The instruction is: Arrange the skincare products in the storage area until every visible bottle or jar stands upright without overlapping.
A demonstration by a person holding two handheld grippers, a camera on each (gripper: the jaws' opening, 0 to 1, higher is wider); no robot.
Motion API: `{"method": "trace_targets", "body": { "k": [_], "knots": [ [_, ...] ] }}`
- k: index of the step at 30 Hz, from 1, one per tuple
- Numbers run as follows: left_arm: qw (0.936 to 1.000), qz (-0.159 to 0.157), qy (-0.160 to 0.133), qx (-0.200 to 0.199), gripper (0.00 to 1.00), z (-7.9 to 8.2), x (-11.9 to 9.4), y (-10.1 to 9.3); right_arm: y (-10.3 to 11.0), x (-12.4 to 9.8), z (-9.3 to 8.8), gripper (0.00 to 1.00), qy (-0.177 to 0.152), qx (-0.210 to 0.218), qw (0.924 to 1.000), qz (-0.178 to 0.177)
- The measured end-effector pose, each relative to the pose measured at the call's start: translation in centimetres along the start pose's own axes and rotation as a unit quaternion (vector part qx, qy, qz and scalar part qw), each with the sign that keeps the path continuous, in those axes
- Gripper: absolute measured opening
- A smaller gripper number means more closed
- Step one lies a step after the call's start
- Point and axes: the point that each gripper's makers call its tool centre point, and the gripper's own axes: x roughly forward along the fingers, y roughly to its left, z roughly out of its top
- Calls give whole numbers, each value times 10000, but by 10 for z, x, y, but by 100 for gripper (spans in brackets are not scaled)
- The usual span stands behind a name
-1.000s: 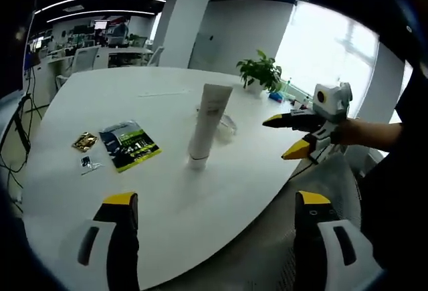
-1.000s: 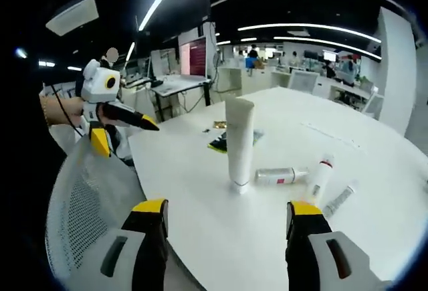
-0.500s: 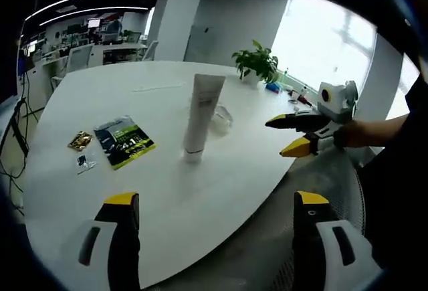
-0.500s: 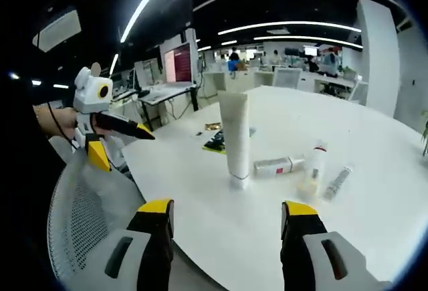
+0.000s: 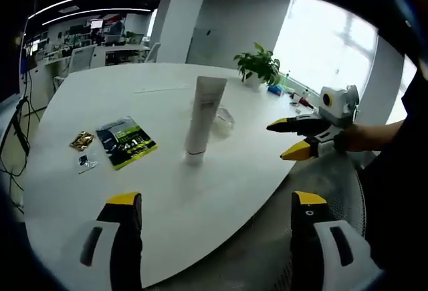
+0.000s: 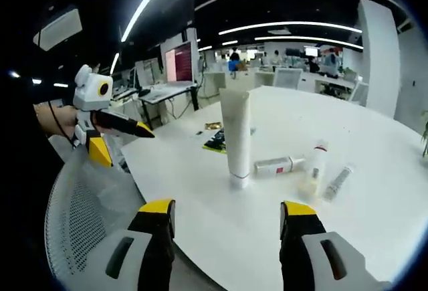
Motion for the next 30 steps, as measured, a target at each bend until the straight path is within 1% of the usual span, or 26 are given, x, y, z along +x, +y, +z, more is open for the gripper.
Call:
{"method": "trace_targets", "body": {
  "k": [1, 8, 15, 20, 22, 26, 30],
  "knots": [
    [10000, 21, -22, 6, 85, 0, 0, 1, -4, 0, 2, 64, -128, 78, 9999, -43],
    [9999, 110, -120, 5, 84, 3, -1, 3, -12, -3, 7, 64, -277, 239, 9991, -199],
    [9998, 151, -116, -11, 83, 2, 0, 5, -18, -1, 4, 64, -230, 304, 9989, -285],
    [9997, 164, -156, -75, 82, 3, -1, 6, -24, 8, -1, 64, -129, 230, 9993, -258],
    [9997, 183, -158, -93, 82, 3, -1, 6, -24, 8, 1, 63, -92, 171, 9995, -244],
    [9998, 158, -126, -72, 82, 1, 0, 5, -34, 10, -4, 63, 7, 203, 9994, -286],
    [9997, 178, -127, -145, 82, 2, -1, 7, -45, 12, -7, 62, 54, 361, 9986, -386]
  ]
}}
